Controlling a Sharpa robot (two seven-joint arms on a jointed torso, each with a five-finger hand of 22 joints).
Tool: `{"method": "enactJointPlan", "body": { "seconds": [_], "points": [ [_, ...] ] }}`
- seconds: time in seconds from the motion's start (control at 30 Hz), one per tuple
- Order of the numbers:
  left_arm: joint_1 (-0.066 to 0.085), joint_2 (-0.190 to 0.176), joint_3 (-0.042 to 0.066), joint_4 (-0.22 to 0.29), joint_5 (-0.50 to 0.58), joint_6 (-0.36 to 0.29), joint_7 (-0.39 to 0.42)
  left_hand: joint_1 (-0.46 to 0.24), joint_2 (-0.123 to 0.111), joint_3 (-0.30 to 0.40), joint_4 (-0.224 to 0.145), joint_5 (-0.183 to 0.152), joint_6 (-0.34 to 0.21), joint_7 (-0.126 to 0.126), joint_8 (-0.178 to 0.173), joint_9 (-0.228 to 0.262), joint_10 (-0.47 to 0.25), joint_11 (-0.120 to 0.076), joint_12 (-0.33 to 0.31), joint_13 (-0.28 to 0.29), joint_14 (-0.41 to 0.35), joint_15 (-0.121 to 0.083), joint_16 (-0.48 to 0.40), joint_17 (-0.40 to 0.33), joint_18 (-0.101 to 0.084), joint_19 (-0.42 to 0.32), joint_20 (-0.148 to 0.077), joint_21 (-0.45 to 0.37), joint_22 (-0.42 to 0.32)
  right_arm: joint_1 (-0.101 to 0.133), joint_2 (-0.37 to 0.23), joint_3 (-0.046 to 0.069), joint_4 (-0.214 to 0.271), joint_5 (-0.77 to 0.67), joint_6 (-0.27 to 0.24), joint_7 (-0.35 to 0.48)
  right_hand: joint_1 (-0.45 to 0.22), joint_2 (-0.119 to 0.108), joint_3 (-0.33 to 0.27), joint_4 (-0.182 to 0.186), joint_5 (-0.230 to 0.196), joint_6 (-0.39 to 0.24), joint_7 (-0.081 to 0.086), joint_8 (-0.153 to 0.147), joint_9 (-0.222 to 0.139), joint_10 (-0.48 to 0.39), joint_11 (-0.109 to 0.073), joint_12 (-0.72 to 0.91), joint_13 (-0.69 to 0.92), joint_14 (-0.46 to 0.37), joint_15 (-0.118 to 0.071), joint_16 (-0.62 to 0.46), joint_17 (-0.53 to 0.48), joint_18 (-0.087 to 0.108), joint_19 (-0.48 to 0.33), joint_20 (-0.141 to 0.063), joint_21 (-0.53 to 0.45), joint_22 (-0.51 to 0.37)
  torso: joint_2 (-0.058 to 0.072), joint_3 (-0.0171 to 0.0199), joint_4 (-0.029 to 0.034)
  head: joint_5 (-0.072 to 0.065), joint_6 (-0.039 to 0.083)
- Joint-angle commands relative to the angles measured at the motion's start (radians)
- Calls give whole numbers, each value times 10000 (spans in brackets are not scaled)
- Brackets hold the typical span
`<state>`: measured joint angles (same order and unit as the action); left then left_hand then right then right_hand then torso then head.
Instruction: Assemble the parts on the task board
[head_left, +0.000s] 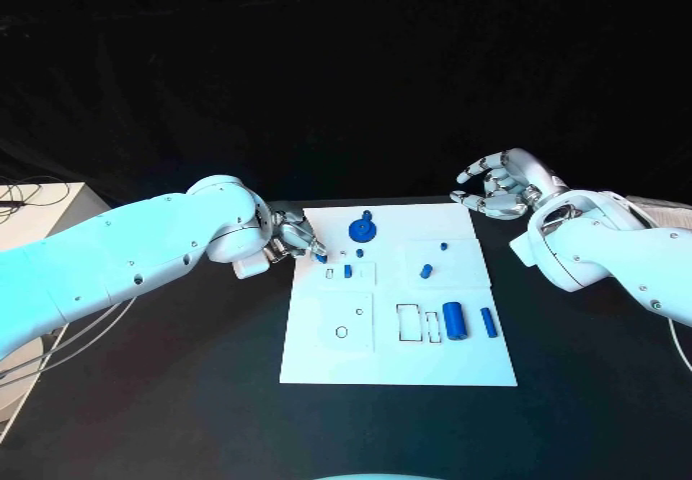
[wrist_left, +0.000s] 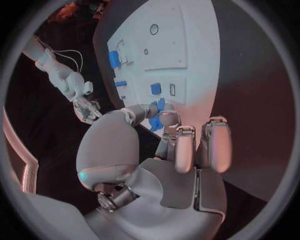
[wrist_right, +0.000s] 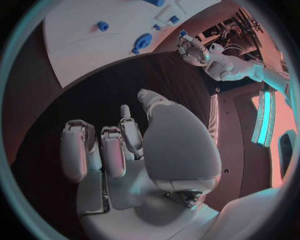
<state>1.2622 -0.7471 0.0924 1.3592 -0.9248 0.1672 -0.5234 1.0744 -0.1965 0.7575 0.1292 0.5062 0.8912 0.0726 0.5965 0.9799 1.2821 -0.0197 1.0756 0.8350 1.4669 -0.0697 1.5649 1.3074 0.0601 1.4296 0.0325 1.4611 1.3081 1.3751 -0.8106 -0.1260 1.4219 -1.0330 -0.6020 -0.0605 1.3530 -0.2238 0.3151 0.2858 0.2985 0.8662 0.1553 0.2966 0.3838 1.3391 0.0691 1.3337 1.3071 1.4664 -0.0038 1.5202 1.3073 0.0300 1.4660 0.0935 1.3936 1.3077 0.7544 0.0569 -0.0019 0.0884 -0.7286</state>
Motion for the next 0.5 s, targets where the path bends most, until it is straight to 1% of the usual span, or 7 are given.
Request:
{"method": "enactJointPlan", "body": {
  "seconds": [0.03,0.13,0.2,0.43,0.5],
  "points": [
    [-25,4,-116,163,-478,-639,38,-103,30,1792,-1871,83,210,-145,59,782,116,-6,69,54,1039,-74,59,2634,-107,93,1,60,692,-21,-3,3,11,-35,30,17,-18,-13,64,22,36,-99,-2,-40,14,-42,12,-45,-6,782,-17,-29,1757,147,252,33,-52,1257,-28,-12,22,6,-37],
    [-76,14,-208,273,-648,-774,43,-108,30,1794,-1873,99,213,-147,64,783,126,-8,82,70,1039,-75,59,2634,-109,99,-1,65,701,-33,0,3,12,-35,28,19,-18,-13,64,22,36,-99,-2,-40,14,-42,12,-45,-6,782,-17,-29,1757,147,252,33,-52,1257,-20,-5,19,19,-34],
    [-114,34,-245,334,-726,-837,45,-116,26,1796,-1877,126,220,-150,72,785,137,-12,96,88,1039,-78,59,2634,-111,106,-4,71,711,-40,4,3,13,-35,28,20,-18,-13,64,22,36,-99,-2,-40,14,-42,12,-45,-6,782,-17,-29,1757,147,252,33,-52,1257,-12,0,12,26,-36],
    [-237,133,-294,420,-891,-958,46,-116,26,1796,-1877,126,220,-150,72,785,137,-12,96,88,1039,-78,59,2634,-111,106,-4,71,711,-51,11,3,23,-35,34,19,-18,-13,64,22,36,-99,-2,-40,14,-42,12,-45,-6,782,-17,-29,1757,147,252,33,-52,1257,11,10,-15,39,-66],
    [-274,159,-299,426,-950,-964,46,-124,22,1798,-1881,152,225,-153,79,787,145,-15,105,97,1039,-80,59,2634,-111,107,-8,72,712,-53,8,3,27,-35,35,17,-18,-13,64,22,36,-99,-2,-40,14,-42,12,-45,-6,782,-17,-29,1757,147,252,33,-52,1257,12,8,-9,29,-78]
  ]
}}
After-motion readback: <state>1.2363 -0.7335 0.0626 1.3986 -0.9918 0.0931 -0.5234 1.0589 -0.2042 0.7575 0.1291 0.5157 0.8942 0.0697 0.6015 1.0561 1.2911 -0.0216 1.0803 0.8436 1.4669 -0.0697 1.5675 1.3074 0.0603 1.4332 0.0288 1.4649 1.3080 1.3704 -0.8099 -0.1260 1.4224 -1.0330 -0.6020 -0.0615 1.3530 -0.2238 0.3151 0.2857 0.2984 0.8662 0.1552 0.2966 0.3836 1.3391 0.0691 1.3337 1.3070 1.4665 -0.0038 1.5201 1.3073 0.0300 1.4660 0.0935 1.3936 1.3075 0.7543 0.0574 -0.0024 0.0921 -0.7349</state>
